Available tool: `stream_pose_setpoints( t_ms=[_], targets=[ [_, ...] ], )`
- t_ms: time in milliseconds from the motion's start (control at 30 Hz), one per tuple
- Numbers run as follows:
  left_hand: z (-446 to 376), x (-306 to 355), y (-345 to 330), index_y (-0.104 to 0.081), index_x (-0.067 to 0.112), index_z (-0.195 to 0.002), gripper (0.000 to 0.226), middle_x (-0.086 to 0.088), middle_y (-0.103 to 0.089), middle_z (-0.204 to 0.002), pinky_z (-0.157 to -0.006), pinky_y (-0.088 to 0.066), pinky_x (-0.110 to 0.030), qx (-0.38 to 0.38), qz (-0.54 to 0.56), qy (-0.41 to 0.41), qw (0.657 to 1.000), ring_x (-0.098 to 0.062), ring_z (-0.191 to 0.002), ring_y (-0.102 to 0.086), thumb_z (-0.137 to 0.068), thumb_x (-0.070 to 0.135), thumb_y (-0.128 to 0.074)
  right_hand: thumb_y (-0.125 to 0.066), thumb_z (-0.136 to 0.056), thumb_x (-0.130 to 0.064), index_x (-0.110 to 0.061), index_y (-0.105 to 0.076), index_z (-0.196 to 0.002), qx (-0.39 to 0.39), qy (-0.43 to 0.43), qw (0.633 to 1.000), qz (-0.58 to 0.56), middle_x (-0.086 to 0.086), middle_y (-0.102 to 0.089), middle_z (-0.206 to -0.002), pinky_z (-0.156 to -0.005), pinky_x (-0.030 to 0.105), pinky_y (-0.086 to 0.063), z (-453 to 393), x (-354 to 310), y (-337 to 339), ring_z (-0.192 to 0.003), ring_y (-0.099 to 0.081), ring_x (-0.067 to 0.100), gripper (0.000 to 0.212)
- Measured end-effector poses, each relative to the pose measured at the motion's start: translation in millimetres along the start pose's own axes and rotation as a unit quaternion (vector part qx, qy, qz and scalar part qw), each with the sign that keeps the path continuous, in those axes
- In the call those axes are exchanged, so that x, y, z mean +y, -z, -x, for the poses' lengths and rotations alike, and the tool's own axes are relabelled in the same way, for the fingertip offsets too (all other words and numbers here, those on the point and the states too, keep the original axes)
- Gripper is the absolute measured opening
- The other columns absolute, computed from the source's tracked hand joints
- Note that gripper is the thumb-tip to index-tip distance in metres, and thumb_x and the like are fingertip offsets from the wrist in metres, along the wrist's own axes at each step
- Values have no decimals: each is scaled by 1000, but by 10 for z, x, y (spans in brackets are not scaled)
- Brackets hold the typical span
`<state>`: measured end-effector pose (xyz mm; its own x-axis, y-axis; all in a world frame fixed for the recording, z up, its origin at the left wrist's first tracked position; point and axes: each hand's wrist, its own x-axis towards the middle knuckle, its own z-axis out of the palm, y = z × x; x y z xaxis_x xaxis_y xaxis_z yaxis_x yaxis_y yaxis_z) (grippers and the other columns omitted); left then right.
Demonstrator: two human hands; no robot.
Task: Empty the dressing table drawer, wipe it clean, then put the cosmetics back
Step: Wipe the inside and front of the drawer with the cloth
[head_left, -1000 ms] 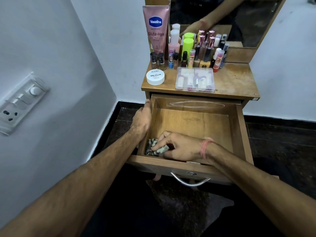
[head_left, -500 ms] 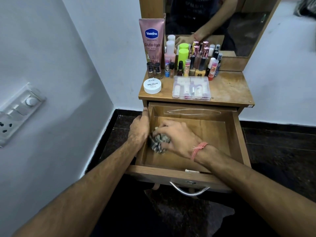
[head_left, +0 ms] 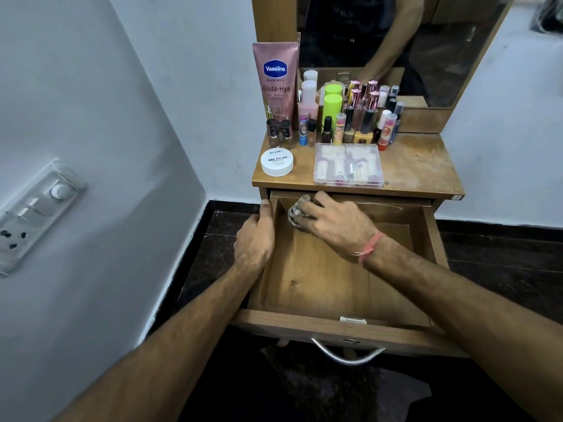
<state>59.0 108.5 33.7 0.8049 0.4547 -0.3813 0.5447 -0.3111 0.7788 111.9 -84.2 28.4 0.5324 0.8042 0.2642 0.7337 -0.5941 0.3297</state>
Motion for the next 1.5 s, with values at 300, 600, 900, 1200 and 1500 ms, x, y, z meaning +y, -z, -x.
stream_pose_setpoints(
  t_ms=[300,600,900,1200,1500],
  targets=[
    [21,39,2,-55,19,-162,82,-14,-58,-163,-125,-38,-49,-11,-26,-3,1000,-37,-149,-54,-111,77,-27,-86,-86,-16,-15,-65,-145,4,-23,1000,8,11,-60,-137,-51,36,-58,5,-18,37,-109,-54,31,62],
    [71,56,12,-55,17,-162,82,-14,-56,-165,-125,-36,-50,-15,-29,-11,999,-37,-151,-51,-111,76,-28,-73,-98,-20,-22,-50,-159,-73,-22,997,22,10,-49,-157,-65,38,-60,254,214,249,-120,-59,31,65],
    [116,74,27,-58,15,-158,80,-14,-60,-160,-121,-39,-48,-6,-36,-15,999,-37,-147,-54,-113,74,-28,-73,-90,-29,-33,-70,-135,-39,-26,993,105,2,-70,-140,-53,38,-59,395,428,-287,-95,-71,24,46],
    [75,61,20,-58,14,-158,82,-16,-59,-161,-122,-37,-49,-1,-43,-14,999,-40,-148,-53,-113,74,-28,-74,-93,-23,-19,-59,-135,-59,-94,994,-17,8,-61,-129,-60,46,-61,391,193,375,-98,-68,30,45],
    [69,49,29,-58,13,-158,80,-15,-60,-159,-121,-39,-48,-2,-34,-15,999,-37,-147,-55,-113,73,-29,-65,-99,-21,-11,-71,-115,-26,-176,984,12,10,-71,-110,-46,30,-38,785,504,735,-71,-72,33,20]
  ],
)
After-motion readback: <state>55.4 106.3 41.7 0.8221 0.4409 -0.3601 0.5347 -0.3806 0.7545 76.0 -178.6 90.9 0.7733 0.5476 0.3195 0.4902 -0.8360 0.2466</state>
